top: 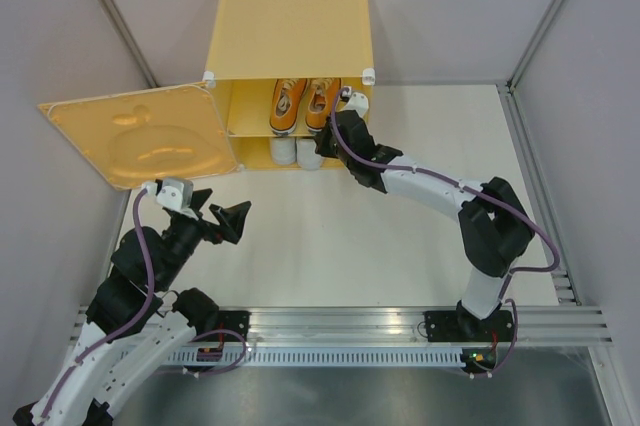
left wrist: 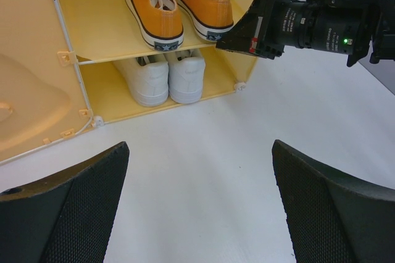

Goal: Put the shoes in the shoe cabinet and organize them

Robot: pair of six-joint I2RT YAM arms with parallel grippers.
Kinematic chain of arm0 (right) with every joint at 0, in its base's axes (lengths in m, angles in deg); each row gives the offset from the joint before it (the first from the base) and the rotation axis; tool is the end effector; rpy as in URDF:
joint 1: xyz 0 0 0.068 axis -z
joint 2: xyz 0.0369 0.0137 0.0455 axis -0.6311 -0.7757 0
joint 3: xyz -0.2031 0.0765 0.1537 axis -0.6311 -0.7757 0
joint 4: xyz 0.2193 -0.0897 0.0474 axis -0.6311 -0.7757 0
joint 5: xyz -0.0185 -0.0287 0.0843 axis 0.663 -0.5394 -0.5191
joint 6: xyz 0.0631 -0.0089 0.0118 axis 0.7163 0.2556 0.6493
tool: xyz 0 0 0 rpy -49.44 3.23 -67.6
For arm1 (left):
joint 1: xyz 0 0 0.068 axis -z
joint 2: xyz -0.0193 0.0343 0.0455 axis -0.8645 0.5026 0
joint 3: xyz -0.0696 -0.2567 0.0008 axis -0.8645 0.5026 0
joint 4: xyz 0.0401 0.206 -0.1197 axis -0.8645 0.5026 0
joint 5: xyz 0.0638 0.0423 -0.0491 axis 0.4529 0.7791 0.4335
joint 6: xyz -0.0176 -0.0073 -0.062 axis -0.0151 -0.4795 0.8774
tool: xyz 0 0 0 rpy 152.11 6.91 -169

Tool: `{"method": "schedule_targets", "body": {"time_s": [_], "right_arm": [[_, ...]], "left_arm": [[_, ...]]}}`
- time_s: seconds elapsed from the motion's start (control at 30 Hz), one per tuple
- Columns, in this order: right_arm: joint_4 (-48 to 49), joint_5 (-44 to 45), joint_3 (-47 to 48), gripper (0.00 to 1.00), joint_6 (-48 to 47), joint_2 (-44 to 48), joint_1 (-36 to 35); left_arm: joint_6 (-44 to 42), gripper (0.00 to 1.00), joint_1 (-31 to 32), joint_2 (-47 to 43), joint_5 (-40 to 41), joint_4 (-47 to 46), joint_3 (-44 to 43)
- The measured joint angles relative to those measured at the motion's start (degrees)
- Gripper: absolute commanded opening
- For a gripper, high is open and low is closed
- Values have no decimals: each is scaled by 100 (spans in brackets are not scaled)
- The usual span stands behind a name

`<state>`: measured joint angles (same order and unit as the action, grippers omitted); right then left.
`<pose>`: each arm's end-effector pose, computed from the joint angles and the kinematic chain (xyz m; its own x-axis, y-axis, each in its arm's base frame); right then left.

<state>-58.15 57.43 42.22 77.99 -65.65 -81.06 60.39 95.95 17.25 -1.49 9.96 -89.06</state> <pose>0.3184 0.2663 0.2702 -0.5023 0.3618 -0.7854 -0.1589 0.8542 0.4951 0.0658 -0.0352 0.3361 -0.1078 -0.1373 -0.9846 0.4011 0.9002 -0.1695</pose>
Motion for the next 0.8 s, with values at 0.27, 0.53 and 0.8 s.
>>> {"method": "schedule_targets", "body": {"time_s": [0.27, 0.53, 0.8], "right_arm": [[-94, -4, 164, 1, 0, -188, 68], [-129, -4, 216, 1, 13, -273, 125], [-149, -52, 313, 4, 76, -361, 181]], "left_arm": [[2, 100, 0, 0, -2, 0, 0], [2, 100, 0, -24, -4, 0, 0], [0, 100, 0, -24, -7, 0, 0]]}}
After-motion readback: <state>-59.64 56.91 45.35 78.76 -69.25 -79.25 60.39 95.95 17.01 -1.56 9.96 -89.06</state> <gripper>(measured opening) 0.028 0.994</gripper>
